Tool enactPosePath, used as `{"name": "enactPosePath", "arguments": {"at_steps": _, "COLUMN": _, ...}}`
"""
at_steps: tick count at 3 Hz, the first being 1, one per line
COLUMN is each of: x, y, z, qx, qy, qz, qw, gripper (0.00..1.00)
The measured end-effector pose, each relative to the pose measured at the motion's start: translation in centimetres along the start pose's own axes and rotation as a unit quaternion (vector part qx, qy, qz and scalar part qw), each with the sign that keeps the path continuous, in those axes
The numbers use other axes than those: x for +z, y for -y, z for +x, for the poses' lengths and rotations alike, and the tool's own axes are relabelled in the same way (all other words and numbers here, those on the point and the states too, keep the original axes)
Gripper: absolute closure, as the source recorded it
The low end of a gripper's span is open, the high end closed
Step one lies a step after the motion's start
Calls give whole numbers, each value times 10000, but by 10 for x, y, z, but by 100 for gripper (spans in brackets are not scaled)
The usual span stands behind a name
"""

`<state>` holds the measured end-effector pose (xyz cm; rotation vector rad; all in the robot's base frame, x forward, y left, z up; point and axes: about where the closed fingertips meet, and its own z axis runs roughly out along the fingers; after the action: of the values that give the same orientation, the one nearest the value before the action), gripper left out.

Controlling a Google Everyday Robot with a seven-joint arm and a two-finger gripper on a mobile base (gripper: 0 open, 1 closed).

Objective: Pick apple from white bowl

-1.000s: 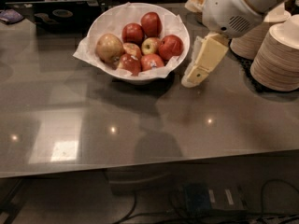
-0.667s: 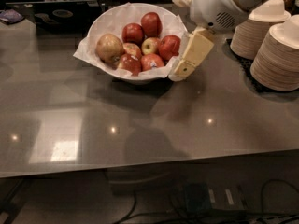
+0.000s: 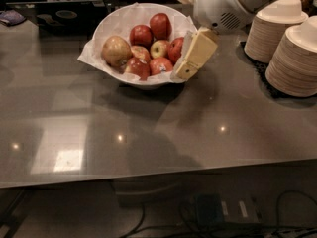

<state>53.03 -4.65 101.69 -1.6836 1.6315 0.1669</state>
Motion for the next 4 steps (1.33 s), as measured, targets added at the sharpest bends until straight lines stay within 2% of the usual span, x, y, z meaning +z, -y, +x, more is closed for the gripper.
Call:
{"name": "enactPosePath", "arguments": {"at_steps": 1, "x": 28, "y": 14, "z": -15, "qx": -97, "qy": 399, "qz": 57, "qw": 9991, "gripper": 4}}
{"name": "enactPosePath", "arguments": {"at_steps": 2, "x": 56, "y": 27, "z": -28, "qx": -110, "qy": 705, "qz": 52, "qw": 9974, "gripper": 16}}
{"name": "enactPosePath", "arguments": {"at_steps": 3, "x": 75, "y": 34, "z": -35, "qx": -126, "qy": 914, "qz": 25, "qw": 9957, "gripper": 13}}
{"name": "enactPosePath", "arguments": {"at_steps": 4, "x": 92, "y": 43, "z": -38, "qx": -240, "qy": 1014, "qz": 20, "qw": 9946, "gripper": 19}}
